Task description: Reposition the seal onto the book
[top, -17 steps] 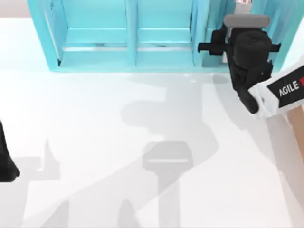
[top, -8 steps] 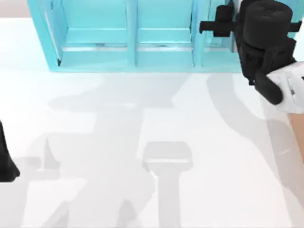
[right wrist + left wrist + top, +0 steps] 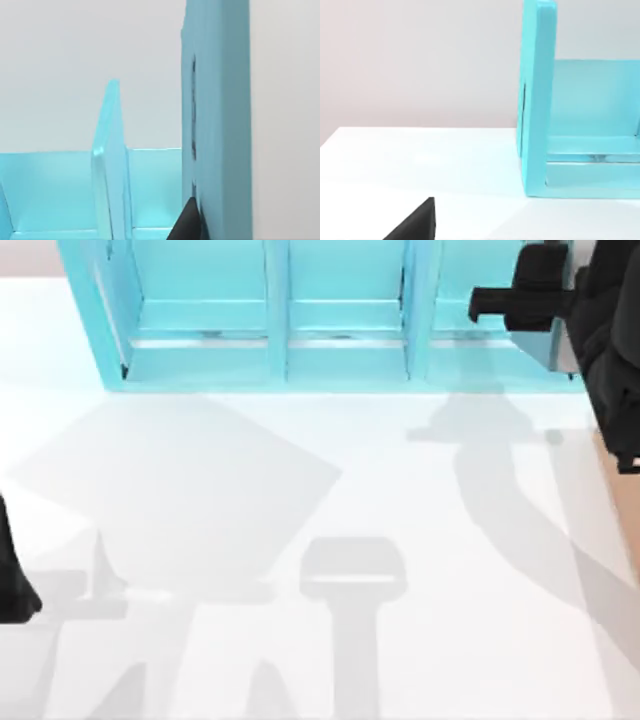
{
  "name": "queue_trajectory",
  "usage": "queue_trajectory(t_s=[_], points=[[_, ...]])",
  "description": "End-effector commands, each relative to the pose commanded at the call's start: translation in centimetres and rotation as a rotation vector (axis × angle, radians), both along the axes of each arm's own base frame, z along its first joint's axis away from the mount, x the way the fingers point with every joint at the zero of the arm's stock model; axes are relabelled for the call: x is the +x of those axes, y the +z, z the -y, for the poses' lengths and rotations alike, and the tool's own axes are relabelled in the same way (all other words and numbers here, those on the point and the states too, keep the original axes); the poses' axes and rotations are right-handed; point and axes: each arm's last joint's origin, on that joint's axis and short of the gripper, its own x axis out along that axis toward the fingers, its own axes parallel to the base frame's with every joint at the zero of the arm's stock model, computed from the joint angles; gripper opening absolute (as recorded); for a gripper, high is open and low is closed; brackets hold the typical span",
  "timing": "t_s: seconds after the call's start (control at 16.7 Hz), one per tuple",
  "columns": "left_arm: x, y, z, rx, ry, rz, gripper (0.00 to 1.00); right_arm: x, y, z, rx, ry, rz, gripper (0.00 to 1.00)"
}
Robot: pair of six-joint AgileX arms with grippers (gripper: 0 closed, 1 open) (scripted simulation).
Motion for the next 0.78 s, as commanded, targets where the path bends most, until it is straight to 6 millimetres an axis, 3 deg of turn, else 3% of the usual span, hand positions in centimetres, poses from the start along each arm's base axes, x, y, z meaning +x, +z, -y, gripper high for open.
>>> queue_trajectory(t_s=[0.18, 0.48, 0.78], points=[[0.0, 0.0, 0.0, 0.000, 0.000, 0.000, 1.00, -1.2, 0.2, 0.3, -0.004, 0.002, -0.010, 0.00], [0.0, 0.0, 0.0, 0.000, 0.000, 0.000, 1.00, -1.0, 0.0, 0.3, -0.008, -0.001, -0.014, 0.00], [0.0, 0.0, 0.0, 0.000, 0.000, 0.000, 1.00, -1.4, -2.6, -2.2, -0.209, 0.042, -0.057, 0.00]])
